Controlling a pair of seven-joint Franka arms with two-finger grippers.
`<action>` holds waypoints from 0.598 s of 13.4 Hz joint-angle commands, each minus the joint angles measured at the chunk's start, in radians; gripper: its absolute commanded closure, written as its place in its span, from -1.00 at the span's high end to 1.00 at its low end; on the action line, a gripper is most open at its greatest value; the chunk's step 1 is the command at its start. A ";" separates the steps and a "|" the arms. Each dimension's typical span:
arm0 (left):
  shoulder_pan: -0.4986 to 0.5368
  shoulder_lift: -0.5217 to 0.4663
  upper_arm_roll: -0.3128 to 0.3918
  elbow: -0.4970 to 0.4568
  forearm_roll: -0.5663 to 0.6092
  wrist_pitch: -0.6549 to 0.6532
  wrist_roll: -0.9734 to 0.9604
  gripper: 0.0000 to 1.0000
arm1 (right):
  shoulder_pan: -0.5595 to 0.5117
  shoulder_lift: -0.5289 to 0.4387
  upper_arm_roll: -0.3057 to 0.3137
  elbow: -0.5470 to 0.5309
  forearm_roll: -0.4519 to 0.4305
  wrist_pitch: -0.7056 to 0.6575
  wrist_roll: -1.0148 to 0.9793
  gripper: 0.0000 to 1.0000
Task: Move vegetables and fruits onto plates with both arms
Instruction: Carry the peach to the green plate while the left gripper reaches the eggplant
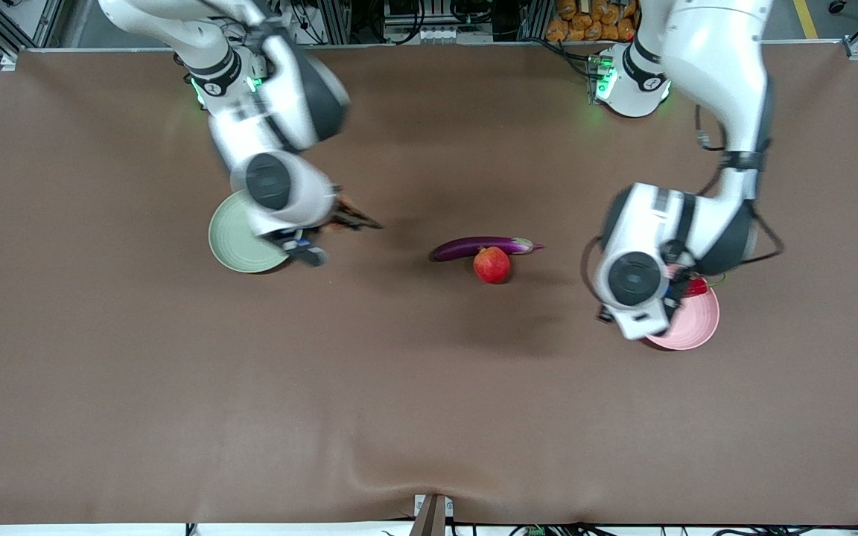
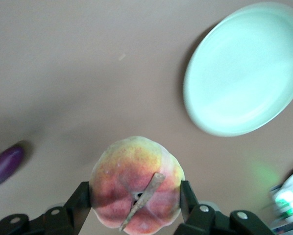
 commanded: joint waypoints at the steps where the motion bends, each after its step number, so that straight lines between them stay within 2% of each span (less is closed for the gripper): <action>1: -0.113 0.012 0.014 0.043 -0.053 -0.017 -0.215 1.00 | -0.166 -0.122 0.023 -0.181 -0.020 0.019 -0.271 -1.00; 2: -0.158 0.038 0.009 0.092 -0.061 -0.016 -0.326 1.00 | -0.228 -0.128 0.023 -0.227 -0.020 0.037 -0.349 -1.00; 5: -0.274 0.150 -0.021 0.184 -0.107 -0.005 -0.627 1.00 | -0.316 -0.140 0.023 -0.328 -0.098 0.143 -0.477 -1.00; 8: -0.377 0.227 -0.021 0.193 -0.109 0.056 -0.774 1.00 | -0.422 -0.129 0.023 -0.456 -0.100 0.356 -0.679 -1.00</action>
